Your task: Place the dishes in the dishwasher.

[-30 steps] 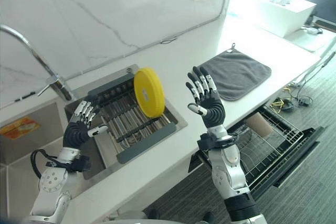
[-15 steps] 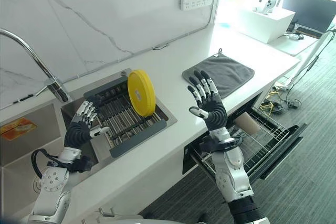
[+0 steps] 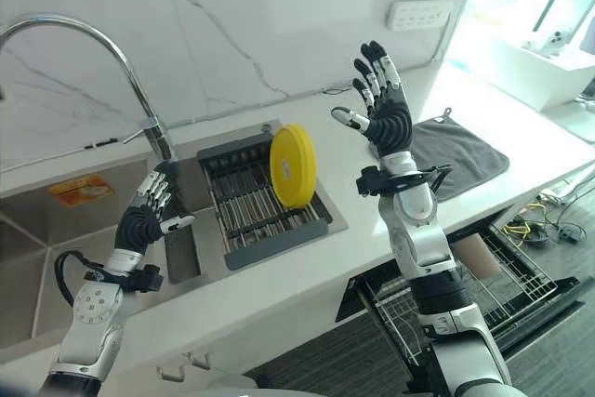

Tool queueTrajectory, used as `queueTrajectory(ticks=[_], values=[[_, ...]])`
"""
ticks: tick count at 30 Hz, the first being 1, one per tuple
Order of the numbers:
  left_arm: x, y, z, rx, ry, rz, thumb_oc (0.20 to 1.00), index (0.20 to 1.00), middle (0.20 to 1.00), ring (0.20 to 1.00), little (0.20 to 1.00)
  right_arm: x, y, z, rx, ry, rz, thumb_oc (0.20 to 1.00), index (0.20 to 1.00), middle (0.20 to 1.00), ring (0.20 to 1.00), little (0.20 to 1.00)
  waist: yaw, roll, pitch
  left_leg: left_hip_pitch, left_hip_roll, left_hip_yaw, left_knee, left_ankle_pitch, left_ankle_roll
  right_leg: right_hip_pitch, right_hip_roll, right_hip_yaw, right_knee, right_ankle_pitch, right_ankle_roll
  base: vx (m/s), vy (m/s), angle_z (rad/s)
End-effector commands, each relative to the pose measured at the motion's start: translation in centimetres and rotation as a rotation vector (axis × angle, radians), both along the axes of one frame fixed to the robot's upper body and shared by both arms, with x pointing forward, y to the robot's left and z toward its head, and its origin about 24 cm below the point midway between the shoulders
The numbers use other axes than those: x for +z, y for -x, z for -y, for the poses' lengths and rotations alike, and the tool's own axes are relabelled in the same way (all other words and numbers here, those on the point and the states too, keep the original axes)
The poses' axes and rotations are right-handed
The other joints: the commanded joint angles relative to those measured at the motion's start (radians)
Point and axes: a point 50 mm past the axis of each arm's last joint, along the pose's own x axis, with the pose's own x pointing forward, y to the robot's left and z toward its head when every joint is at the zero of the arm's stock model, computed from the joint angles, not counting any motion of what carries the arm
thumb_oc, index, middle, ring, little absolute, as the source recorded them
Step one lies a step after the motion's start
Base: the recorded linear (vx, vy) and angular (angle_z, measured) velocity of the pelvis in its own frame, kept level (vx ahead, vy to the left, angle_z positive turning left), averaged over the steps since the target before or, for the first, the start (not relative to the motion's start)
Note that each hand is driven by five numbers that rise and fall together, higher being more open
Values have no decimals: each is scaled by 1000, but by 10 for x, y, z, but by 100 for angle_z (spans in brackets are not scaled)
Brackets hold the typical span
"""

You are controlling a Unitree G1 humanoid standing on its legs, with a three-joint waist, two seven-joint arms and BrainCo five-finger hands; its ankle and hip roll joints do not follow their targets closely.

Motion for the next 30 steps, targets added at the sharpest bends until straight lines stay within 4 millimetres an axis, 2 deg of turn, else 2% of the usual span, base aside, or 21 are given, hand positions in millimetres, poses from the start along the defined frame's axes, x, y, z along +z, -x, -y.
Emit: queueTrajectory(ticks=[1,3,4,5,8,10,12,16,20,30], values=[[25,-8,10,-100,-58,111,1000,1000,1000,1000,1000,20,-9,11,-48,-66,35,1000,1000,1000,1000,1000,31,-9,-3,-41,71,32,52,-68,-54,37,-57,9,55,-130,65,160,8,22],[25,-9,10,-113,-63,108,1000,1000,1000,1000,1000,21,-16,20,-87,-82,14,1000,1000,1000,1000,1000,41,-6,0,-43,71,26,57,-70,-55,38,-56,7,57,-133,62,166,-2,9],[24,-8,10,-144,-74,98,1000,1000,1000,1000,1000,18,-25,35,-131,-112,-46,1000,1000,1000,1000,1000,54,-2,9,-48,68,11,65,-71,-55,38,-55,8,62,-134,62,210,-11,13],[25,-8,10,-147,-74,98,1000,1000,1000,1000,1000,17,-26,36,-134,-113,-51,1000,1000,1000,1000,1000,55,-2,10,-49,67,10,66,-72,-55,37,-56,8,63,-135,62,200,-18,27],[26,-9,12,-182,-78,105,1000,1000,1000,1000,1000,-2,-34,53,-148,-184,-156,1000,1000,1000,1000,1000,60,8,24,-57,63,-4,69,-69,-54,29,-58,12,73,-136,64,91,-11,15],[26,-9,12,-192,-75,105,1000,1000,1000,1000,1000,-14,-35,54,-120,-188,-199,1000,1000,1000,1000,1000,58,15,33,-61,62,-6,72,-67,-54,23,-61,13,78,-134,66,39,-10,6],[26,-8,12,-195,-73,103,1000,1000,1000,1000,1000,-18,-34,51,-105,-182,-213,1000,1000,1000,1000,1000,57,17,37,-62,62,-7,73,-68,-53,22,-62,14,81,-135,67,28,-13,5],[23,-4,11,-194,-64,98,1000,1000,1000,1000,1000,-45,-29,31,-10,-130,-301,1000,1000,1000,1000,1000,54,20,47,-57,59,-4,79,-71,-49,25,-65,18,87,-137,68,40,-14,9],[20,0,11,-183,-61,93,1000,1000,1000,1000,1000,-62,-19,12,70,-133,-338,1000,1000,1000,1000,1000,49,20,52,-49,58,-1,83,-74,-45,27,-65,26,94,-139,69,48,-25,3],[17,5,11,-151,-60,86,1000,1000,1000,1000,1000,-71,-1,-17,200,-128,-338,1000,1000,1000,1000,1000,34,14,59,-47,56,12,93,-81,-39,21,-61,43,101,-144,70,12,-25,-8]])
